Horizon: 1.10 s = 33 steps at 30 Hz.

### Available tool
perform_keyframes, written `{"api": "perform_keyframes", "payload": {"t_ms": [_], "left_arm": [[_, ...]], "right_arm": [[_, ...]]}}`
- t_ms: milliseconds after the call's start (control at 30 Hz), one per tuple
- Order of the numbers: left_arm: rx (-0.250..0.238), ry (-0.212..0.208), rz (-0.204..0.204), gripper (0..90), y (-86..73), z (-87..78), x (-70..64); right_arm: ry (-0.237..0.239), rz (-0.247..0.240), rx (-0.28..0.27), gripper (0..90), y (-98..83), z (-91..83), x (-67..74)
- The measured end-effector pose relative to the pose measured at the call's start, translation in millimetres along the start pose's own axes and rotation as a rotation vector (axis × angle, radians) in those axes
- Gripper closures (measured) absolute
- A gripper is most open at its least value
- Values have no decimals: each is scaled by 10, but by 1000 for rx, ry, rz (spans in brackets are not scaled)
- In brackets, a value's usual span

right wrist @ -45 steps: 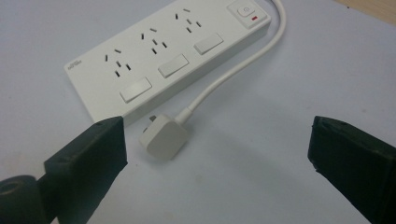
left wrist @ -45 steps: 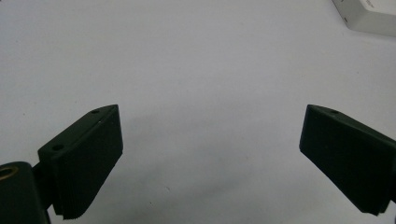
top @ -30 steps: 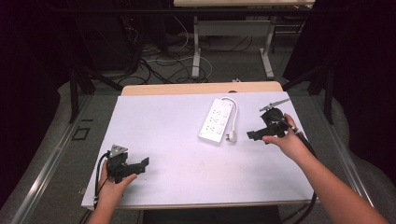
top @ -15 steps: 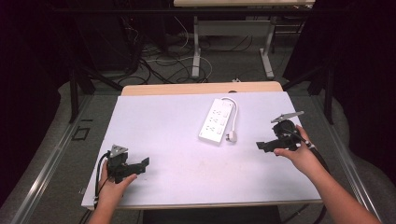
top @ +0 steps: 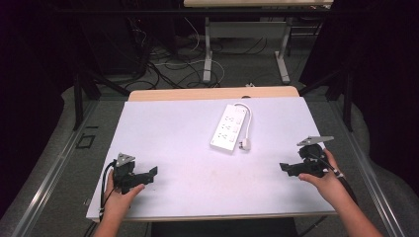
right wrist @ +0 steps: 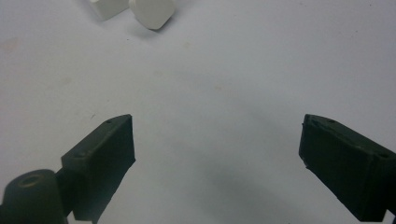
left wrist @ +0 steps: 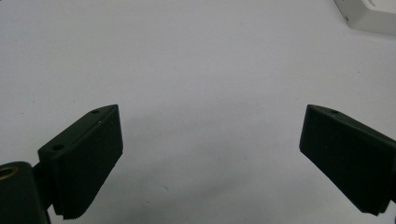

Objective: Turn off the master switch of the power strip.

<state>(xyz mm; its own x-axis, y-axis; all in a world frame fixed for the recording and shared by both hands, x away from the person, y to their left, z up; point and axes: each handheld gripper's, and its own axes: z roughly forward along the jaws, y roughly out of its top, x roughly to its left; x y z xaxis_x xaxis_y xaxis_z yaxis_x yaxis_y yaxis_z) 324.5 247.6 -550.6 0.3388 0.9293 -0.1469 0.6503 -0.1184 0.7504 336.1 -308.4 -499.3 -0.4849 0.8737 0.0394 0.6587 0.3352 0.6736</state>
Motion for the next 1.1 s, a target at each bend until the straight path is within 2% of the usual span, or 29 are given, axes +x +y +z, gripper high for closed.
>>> {"api": "perform_keyframes", "payload": {"t_ms": [200,300,533,633,833,1100], "left_arm": [[-8,2,-2,60,-1,4,-4],[-10,2,-3,60,-1,2,-6],[-11,2,-4,60,-2,4,-7],[-9,2,-1,60,-3,5,-5],[-14,1,-1,60,-4,12,-7],[-14,2,-4,61,-4,10,-7]], "right_arm": [[-20,36,-42,100,-170,-36,-24],[-31,69,-64,100,-256,-49,-42],[-50,116,-97,101,-449,-13,-86],[-67,122,-103,101,-515,7,-107],[-72,150,-91,116,-604,41,-126],[-90,143,-81,126,-669,56,-118]]}}
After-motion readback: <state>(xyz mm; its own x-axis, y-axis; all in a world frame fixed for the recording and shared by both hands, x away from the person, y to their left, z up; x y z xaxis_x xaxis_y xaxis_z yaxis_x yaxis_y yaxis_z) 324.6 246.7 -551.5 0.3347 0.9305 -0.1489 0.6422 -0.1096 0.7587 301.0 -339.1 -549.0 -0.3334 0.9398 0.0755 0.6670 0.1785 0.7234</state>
